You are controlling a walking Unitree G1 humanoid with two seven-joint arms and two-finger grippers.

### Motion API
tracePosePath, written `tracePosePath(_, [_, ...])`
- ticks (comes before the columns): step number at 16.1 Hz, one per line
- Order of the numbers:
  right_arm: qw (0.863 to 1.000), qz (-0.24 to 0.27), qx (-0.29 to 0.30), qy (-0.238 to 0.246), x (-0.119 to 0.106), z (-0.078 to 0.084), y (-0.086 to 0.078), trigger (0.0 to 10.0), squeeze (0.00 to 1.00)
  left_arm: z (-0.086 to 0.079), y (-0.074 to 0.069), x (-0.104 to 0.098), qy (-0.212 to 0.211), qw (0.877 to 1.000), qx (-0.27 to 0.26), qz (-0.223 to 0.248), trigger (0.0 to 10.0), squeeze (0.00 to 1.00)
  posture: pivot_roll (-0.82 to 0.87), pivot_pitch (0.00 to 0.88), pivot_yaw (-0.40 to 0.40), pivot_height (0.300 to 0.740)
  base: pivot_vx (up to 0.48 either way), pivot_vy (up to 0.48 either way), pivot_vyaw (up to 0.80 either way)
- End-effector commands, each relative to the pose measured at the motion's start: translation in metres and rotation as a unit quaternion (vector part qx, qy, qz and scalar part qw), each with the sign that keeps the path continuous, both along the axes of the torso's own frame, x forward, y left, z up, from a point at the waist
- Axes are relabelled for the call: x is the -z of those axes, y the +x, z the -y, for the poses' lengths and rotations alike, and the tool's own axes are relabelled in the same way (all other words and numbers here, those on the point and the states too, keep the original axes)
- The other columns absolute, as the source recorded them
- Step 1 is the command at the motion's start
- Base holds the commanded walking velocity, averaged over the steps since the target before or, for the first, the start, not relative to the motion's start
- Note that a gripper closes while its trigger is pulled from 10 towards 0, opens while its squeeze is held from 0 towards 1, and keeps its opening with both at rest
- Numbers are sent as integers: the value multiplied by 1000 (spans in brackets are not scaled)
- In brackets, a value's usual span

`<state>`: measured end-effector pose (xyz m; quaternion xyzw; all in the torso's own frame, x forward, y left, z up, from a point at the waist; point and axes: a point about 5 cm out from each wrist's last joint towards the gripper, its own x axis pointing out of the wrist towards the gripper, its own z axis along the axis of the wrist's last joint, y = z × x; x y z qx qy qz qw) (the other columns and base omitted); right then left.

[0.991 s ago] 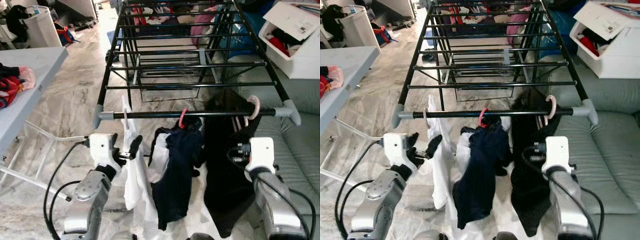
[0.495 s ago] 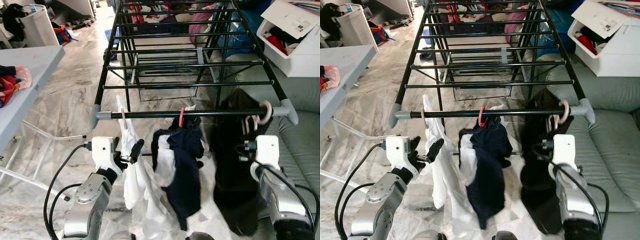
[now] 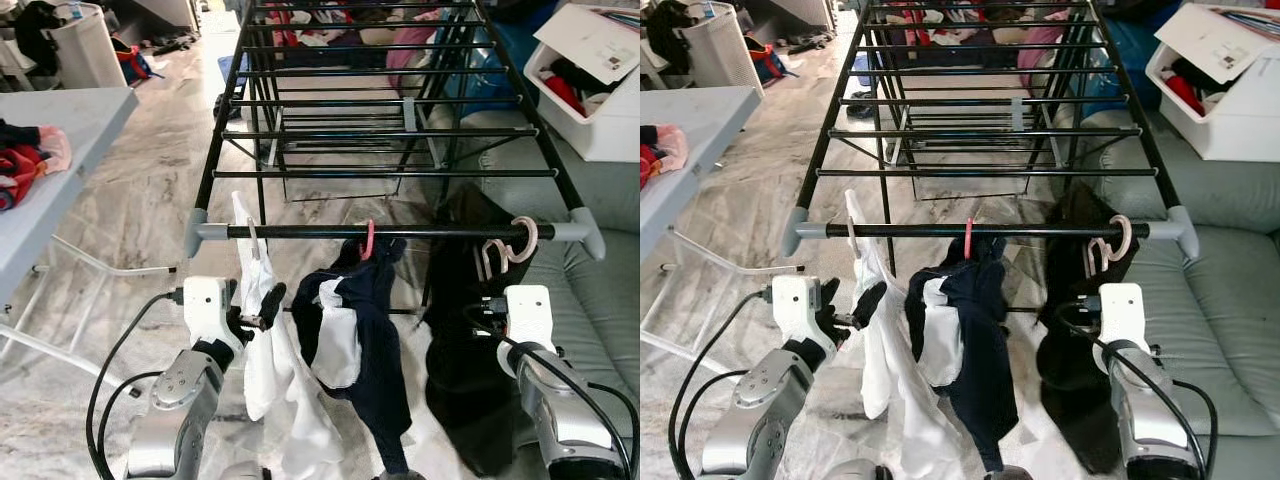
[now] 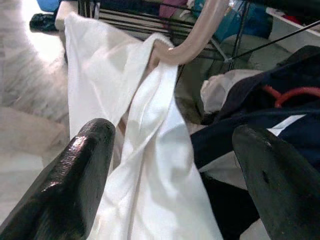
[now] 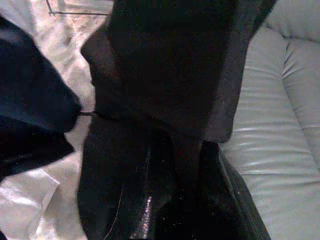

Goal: Hang hanger

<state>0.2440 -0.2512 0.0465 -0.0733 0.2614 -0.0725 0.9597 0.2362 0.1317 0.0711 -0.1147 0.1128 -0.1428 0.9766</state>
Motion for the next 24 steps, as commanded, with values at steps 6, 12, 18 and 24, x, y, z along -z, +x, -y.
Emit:
tracePosePath(6, [999, 39, 22, -14, -4, 0, -17, 10000, 1000, -1, -1, 1, 2, 1000, -12, -6, 10000, 0, -67, 0, 44, 740, 0, 0, 0])
tracePosePath(12, [994, 103, 37, -13, -18, -3, -30, 10000, 1000, -2, -4, 4, 14, 1000, -12, -9, 10000, 0, -72, 0, 45, 740, 0, 0, 0])
tracePosePath(18, [986, 156, 54, -17, -35, -3, -31, 10000, 1000, -2, 0, 3, 12, 1000, -14, -2, 10000, 0, -75, 0, 47, 740, 0, 0, 0])
tracePosePath(24, [984, 170, 49, -18, -42, -7, -44, 10000, 1000, -10, -4, 6, 20, 999, -29, -21, 10000, 0, -77, 0, 41, 740, 0, 0, 0])
